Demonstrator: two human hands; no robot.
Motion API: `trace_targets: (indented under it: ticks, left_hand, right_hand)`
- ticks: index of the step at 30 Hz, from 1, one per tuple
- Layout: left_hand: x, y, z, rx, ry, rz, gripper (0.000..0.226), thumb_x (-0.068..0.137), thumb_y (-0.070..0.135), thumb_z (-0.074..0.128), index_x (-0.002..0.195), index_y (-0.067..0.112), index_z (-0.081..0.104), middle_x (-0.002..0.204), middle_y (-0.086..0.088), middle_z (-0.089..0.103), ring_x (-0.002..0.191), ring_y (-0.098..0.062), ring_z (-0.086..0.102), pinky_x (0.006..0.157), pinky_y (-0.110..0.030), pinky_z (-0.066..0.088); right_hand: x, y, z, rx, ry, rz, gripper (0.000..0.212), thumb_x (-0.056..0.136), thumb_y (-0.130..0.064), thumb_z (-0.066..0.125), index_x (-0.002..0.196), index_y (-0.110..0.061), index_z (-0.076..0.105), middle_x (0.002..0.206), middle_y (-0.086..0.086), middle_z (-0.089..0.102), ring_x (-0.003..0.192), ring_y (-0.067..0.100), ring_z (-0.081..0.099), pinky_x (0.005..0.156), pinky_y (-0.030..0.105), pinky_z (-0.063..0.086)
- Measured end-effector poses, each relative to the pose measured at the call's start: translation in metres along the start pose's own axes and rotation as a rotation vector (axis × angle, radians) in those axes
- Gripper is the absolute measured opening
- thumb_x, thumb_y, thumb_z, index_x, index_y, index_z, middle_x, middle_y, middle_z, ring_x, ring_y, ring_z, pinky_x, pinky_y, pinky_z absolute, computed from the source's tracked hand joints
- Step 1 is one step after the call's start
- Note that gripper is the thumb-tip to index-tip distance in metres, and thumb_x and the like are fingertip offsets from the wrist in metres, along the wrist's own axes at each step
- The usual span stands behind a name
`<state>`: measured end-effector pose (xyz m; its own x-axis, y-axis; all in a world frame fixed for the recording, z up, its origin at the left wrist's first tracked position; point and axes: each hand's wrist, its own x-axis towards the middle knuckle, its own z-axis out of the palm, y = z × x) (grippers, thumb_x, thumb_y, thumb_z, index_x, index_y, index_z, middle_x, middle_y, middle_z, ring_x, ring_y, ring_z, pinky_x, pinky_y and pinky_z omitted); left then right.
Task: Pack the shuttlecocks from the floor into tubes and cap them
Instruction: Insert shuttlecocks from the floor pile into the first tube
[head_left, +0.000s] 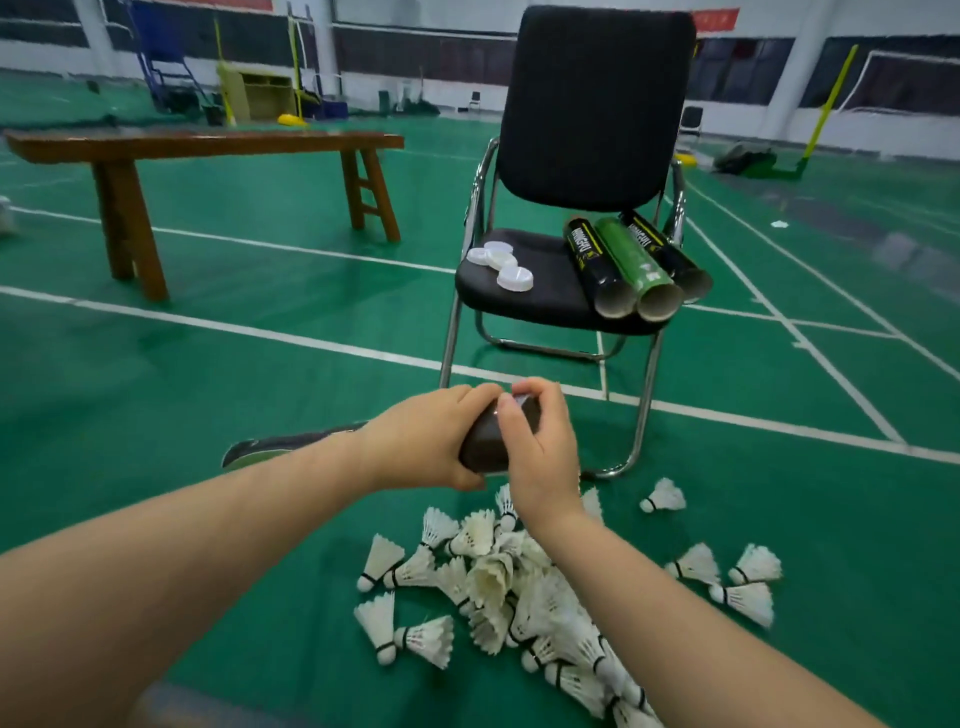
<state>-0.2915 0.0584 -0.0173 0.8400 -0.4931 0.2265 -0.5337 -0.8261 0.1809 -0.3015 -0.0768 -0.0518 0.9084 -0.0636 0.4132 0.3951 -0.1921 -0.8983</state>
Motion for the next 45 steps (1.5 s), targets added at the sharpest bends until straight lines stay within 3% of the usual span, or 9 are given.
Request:
trace_targets:
  ticks: [6,10,15,21,29,35,38,41,45]
  left_hand:
    - [0.002,-0.033,0.055,-0.028,-0.175,-0.064,0.073,0.065,0.039,0.077,0.124,0.019,0.038,0.112,-0.001,0.057,0.095,-0.021,0.058,0.079,-0.033,0.048]
    - [0.004,-0.050,0.078,-0.052,-0.229,-0.103,0.074,0.066,0.037,0.077,0.126,0.019,0.037,0.113,0.000,0.056,0.094,-0.019,0.057,0.075,-0.028,0.046]
    - [-0.001,-0.069,0.111,-0.064,-0.328,-0.178,0.080,0.062,0.040,0.077,0.127,0.018,0.036,0.111,-0.001,0.058,0.092,-0.021,0.059,0.078,-0.034,0.049]
    - [-0.007,-0.085,0.133,-0.087,-0.407,-0.229,0.080,0.062,0.038,0.079,0.127,0.018,0.036,0.110,-0.001,0.057,0.091,-0.020,0.058,0.077,-0.033,0.048]
    - [-0.004,-0.093,0.154,-0.182,-0.480,-0.267,0.078,0.064,0.035,0.080,0.125,0.019,0.035,0.111,-0.002,0.058,0.089,-0.019,0.055,0.074,-0.027,0.042]
    - [0.010,-0.095,0.157,-0.312,-0.436,-0.387,0.086,0.067,0.044,0.079,0.132,0.017,0.029,0.115,-0.004,0.059,0.091,-0.018,0.054,0.081,-0.028,0.045]
    - [0.015,-0.093,0.162,-0.310,-0.453,-0.400,0.087,0.067,0.044,0.079,0.132,0.015,0.029,0.114,-0.006,0.060,0.092,-0.020,0.055,0.082,-0.030,0.046]
    - [0.018,-0.092,0.167,-0.275,-0.473,-0.385,0.089,0.067,0.044,0.079,0.133,0.015,0.028,0.115,-0.006,0.060,0.096,-0.023,0.057,0.081,-0.029,0.045]
    - [0.018,-0.093,0.170,-0.252,-0.489,-0.341,0.085,0.067,0.042,0.080,0.131,0.016,0.030,0.115,-0.005,0.059,0.095,-0.021,0.056,0.078,-0.027,0.042]
  right_hand:
    - [-0.010,0.056,0.025,0.011,-0.026,0.161,0.025,0.081,-0.044,0.048,0.098,-0.025,0.050,0.098,-0.003,0.053,0.090,0.008,0.052,0.077,0.022,0.041]
    - [-0.009,0.081,0.040,0.026,-0.037,0.243,0.029,0.081,-0.045,0.048,0.098,-0.022,0.052,0.100,0.000,0.055,0.093,0.013,0.053,0.081,0.025,0.044]
    - [-0.016,0.110,0.057,0.032,-0.019,0.371,0.007,0.090,-0.036,0.050,0.089,-0.030,0.049,0.097,-0.002,0.057,0.089,0.012,0.053,0.075,0.018,0.037]
    - [-0.023,0.129,0.070,0.023,-0.060,0.446,0.006,0.096,-0.030,0.048,0.090,-0.029,0.048,0.094,-0.007,0.054,0.085,0.002,0.051,0.070,0.006,0.035]
    - [-0.022,0.157,0.064,0.004,-0.121,0.633,0.030,0.098,-0.042,0.036,0.119,-0.027,0.049,0.116,-0.004,0.053,0.108,0.013,0.050,0.093,0.030,0.040]
    - [-0.037,0.205,0.030,-0.180,0.000,1.018,0.030,0.096,-0.021,0.040,0.124,-0.016,0.050,0.102,0.000,0.059,0.085,0.016,0.054,0.076,0.037,0.049]
    - [-0.058,0.224,0.032,0.053,-0.011,1.308,0.024,0.099,-0.015,0.038,0.118,-0.013,0.052,0.105,0.010,0.061,0.088,0.022,0.058,0.081,0.038,0.052]
    - [-0.067,0.229,0.037,0.241,0.072,1.423,0.018,0.099,-0.015,0.039,0.107,-0.017,0.054,0.117,0.016,0.060,0.095,0.026,0.059,0.082,0.036,0.050]
    - [-0.065,0.227,0.044,0.593,0.205,1.500,0.034,0.099,-0.017,0.041,0.132,-0.014,0.047,0.135,0.013,0.047,0.121,0.029,0.048,0.095,0.040,0.041]
